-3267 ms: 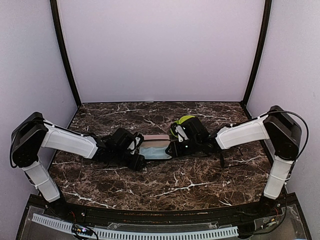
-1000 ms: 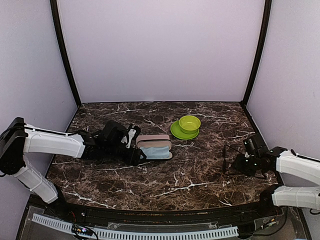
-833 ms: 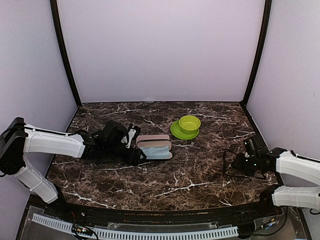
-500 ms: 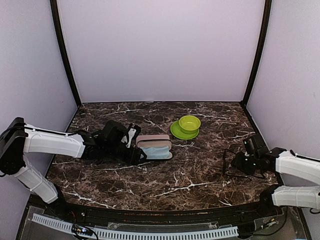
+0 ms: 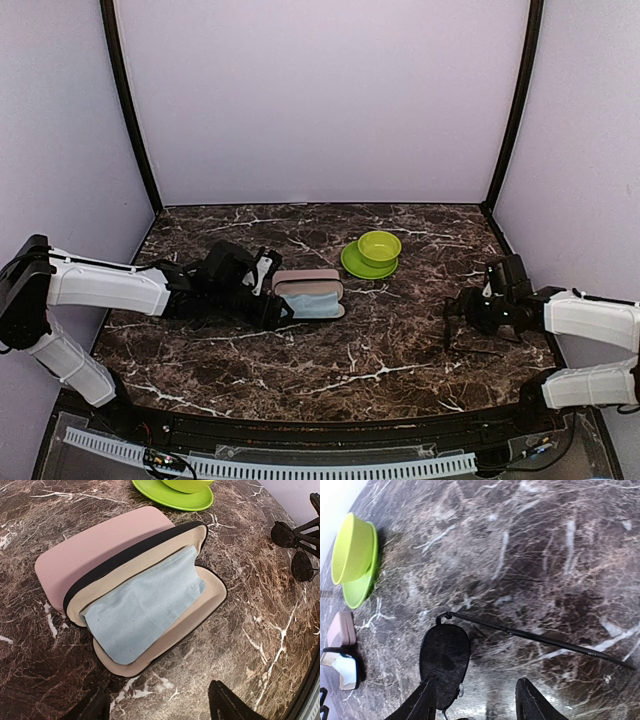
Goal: Organize the sunglasses
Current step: Fold the left temple of the sunglasses with the sunglasses.
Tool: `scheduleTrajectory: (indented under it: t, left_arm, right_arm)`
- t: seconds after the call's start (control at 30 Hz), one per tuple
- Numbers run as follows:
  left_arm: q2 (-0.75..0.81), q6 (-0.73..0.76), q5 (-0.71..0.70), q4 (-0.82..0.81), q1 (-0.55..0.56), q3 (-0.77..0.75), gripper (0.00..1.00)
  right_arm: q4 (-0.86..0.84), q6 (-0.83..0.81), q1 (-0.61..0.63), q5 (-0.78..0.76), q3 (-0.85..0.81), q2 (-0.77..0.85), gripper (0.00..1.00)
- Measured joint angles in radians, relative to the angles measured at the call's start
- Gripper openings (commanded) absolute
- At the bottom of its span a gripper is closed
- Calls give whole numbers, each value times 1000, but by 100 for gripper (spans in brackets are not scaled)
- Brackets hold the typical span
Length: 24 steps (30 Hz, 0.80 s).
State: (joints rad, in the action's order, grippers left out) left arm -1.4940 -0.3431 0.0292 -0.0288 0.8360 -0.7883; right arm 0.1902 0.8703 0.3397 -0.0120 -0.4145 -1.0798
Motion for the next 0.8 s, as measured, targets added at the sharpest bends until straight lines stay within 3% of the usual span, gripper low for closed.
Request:
scheduleTrajectory:
  t: [0.43,0.8]
  left_arm:
    - [0,0,6,0,0,0,70]
    - [-2,0,13,-1,0,0,70]
  right_arm:
    - [-23,-68,43,103,-39,-80,40]
    - [105,-140,60,85,-85,17,47]
